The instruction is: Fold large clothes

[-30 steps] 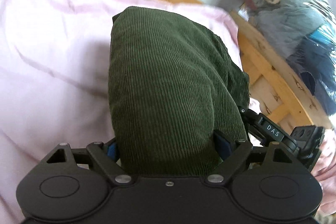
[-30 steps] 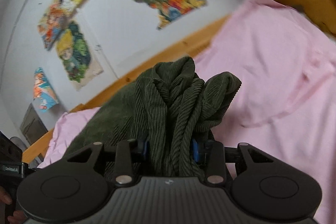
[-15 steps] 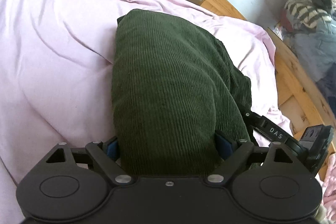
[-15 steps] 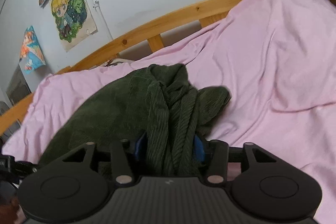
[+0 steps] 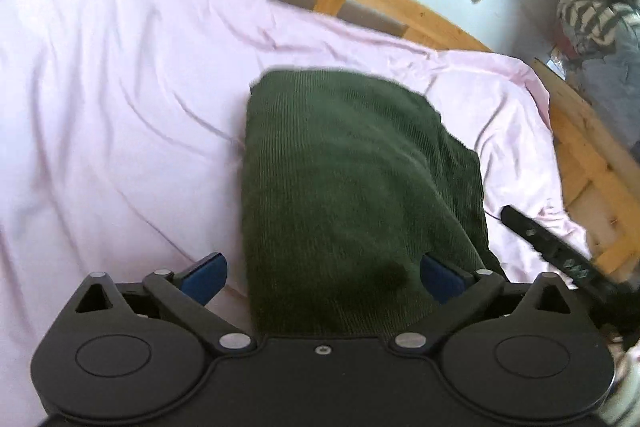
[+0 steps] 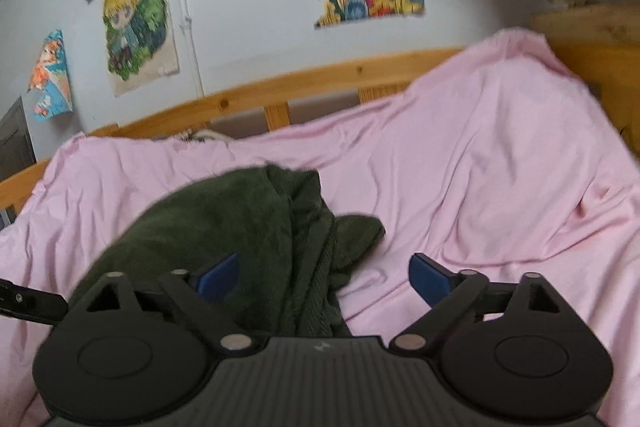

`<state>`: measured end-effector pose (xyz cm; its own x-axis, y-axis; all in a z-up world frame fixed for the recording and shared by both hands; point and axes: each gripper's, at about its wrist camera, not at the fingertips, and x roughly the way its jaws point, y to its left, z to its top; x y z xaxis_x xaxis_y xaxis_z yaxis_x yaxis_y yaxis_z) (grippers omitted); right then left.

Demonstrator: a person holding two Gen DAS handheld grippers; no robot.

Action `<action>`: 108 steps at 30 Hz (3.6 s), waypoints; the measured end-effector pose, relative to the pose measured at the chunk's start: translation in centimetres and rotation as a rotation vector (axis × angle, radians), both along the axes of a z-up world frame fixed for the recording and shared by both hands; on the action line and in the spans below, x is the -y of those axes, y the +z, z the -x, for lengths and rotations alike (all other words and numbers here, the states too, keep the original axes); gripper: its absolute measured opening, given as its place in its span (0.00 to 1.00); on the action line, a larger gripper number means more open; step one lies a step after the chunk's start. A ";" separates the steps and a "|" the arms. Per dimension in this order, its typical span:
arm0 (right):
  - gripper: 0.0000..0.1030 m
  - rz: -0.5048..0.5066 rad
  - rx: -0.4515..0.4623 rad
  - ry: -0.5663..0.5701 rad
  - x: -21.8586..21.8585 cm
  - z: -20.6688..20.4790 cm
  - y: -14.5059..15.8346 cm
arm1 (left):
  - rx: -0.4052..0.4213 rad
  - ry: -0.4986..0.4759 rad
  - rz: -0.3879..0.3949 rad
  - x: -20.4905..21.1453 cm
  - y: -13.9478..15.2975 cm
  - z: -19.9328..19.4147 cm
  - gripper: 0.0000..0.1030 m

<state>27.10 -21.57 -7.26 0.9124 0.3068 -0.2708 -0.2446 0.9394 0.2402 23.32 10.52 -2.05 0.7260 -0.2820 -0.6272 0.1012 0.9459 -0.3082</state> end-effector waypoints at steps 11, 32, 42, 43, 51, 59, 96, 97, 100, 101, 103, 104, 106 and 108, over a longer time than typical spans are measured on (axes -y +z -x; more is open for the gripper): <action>1.00 -0.045 0.260 -0.026 0.8 10.4 4.4 | 0.229 0.086 -0.083 0.5 5.2 9.1 0.99; 1.00 -0.028 0.260 -0.147 0.2 22.9 4.3 | 0.318 0.056 -0.221 2.0 5.4 18.3 0.99; 1.00 0.075 0.204 -0.102 -2.0 23.0 3.1 | 0.244 0.059 -0.251 1.1 2.2 18.4 0.99; 1.00 0.084 0.202 -0.095 -2.3 22.9 3.0 | 0.240 0.062 -0.251 1.1 2.1 18.3 0.99; 1.00 0.112 0.200 -0.077 -3.0 23.1 2.8 | 0.232 0.059 -0.242 1.1 2.0 18.1 0.99; 1.00 0.114 0.196 -0.079 -2.9 23.1 2.8 | 0.228 0.062 -0.235 0.9 2.0 18.1 0.99; 1.00 0.140 0.192 -0.075 -2.8 22.8 2.9 | 0.209 0.079 -0.219 0.7 2.0 18.0 0.99; 1.00 0.140 0.192 -0.075 -2.9 22.8 2.9 | 0.209 0.078 -0.218 0.6 2.1 18.0 0.99; 1.00 0.140 0.192 -0.075 -2.9 22.8 2.9 | 0.209 0.076 -0.218 0.5 2.2 18.1 0.99; 1.00 0.141 0.192 -0.075 -2.9 22.8 2.9 | 0.210 0.076 -0.218 0.5 2.2 18.1 0.99; 1.00 0.143 0.192 -0.074 -2.8 22.7 2.8 | 0.209 0.076 -0.218 0.5 2.2 18.1 0.99; 1.00 0.143 0.192 -0.074 -2.8 22.7 2.8 | 0.209 0.076 -0.218 0.5 2.2 18.1 0.99; 1.00 0.143 0.193 -0.074 -2.8 22.7 2.8 | 0.209 0.076 -0.218 0.6 2.2 18.1 0.99; 1.00 0.142 0.192 -0.074 -2.8 22.8 2.8 | 0.208 0.077 -0.218 0.6 2.2 18.1 0.99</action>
